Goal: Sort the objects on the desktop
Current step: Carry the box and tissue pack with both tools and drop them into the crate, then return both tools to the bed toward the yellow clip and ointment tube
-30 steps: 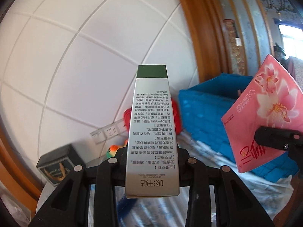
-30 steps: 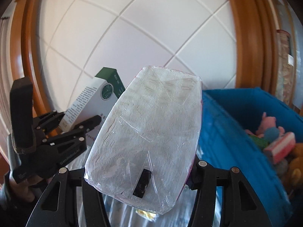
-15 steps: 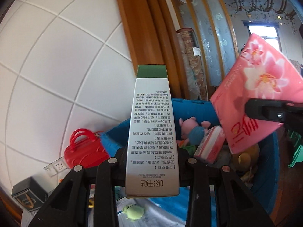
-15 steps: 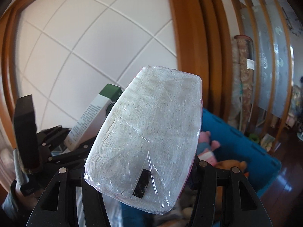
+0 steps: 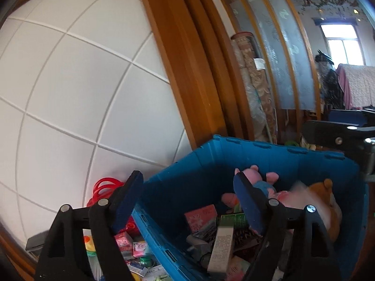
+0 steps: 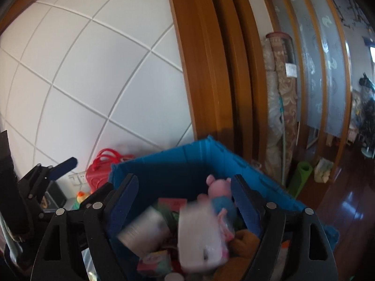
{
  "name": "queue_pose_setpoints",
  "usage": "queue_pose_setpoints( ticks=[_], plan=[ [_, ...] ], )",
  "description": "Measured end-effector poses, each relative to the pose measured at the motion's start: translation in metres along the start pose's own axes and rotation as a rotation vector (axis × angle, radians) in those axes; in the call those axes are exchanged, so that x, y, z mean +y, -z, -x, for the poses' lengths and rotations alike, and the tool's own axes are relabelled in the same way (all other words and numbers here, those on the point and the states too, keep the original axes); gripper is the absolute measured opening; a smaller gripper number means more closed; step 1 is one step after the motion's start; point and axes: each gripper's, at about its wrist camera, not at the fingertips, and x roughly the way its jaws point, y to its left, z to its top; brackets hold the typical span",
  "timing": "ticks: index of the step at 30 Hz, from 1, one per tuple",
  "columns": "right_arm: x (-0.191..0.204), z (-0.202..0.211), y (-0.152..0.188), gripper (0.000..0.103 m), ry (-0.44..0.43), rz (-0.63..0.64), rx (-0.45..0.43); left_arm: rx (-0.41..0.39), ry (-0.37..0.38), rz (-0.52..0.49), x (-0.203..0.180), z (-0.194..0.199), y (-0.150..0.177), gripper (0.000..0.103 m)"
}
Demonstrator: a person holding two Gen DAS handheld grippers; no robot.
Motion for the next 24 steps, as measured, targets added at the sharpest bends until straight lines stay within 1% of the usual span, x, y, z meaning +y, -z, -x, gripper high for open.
queue_pose_setpoints(
  ticks=[1, 2, 4, 6, 8, 9, 11, 16, 19, 24],
  plan=[
    [0.001, 0.004, -0.002, 0.086, 0.0, 0.002, -0.015, 0.006, -0.003, 0.01, 0.005, -0.001, 0.0, 0.079],
    [0.003, 0.006, -0.004, 0.092, -0.002, 0.002, -0.024, 0.01, -0.01, 0.019, 0.013, 0.001, 0.005, 0.079],
    [0.009, 0.014, -0.004, 0.095, -0.012, 0.009, -0.047, 0.014, -0.028, 0.031, 0.023, 0.003, 0.011, 0.079],
    [0.018, 0.02, -0.001, 0.096, -0.023, 0.026, -0.06, 0.022, -0.041, 0.036, 0.029, 0.01, 0.021, 0.079],
    [0.029, 0.028, 0.008, 0.099, -0.037, 0.041, -0.063, 0.029, -0.06, 0.041, 0.03, 0.008, 0.022, 0.079],
    [0.035, 0.031, 0.013, 0.1, -0.046, 0.05, -0.066, 0.032, -0.064, 0.045, 0.031, 0.009, 0.024, 0.079],
    [0.033, 0.027, 0.017, 0.101, -0.055, 0.065, -0.068, 0.039, -0.074, 0.056, 0.033, 0.011, 0.026, 0.079],
    [0.05, 0.033, 0.039, 0.102, -0.069, 0.119, -0.062, 0.044, -0.109, 0.068, 0.039, 0.024, 0.037, 0.079],
    [0.055, 0.035, 0.049, 0.102, -0.08, 0.122, -0.06, 0.043, -0.14, 0.076, 0.044, 0.035, 0.046, 0.079],
    [0.064, 0.034, 0.067, 0.103, -0.106, 0.131, -0.037, 0.036, -0.217, 0.096, 0.056, 0.054, 0.066, 0.079]
  ],
)
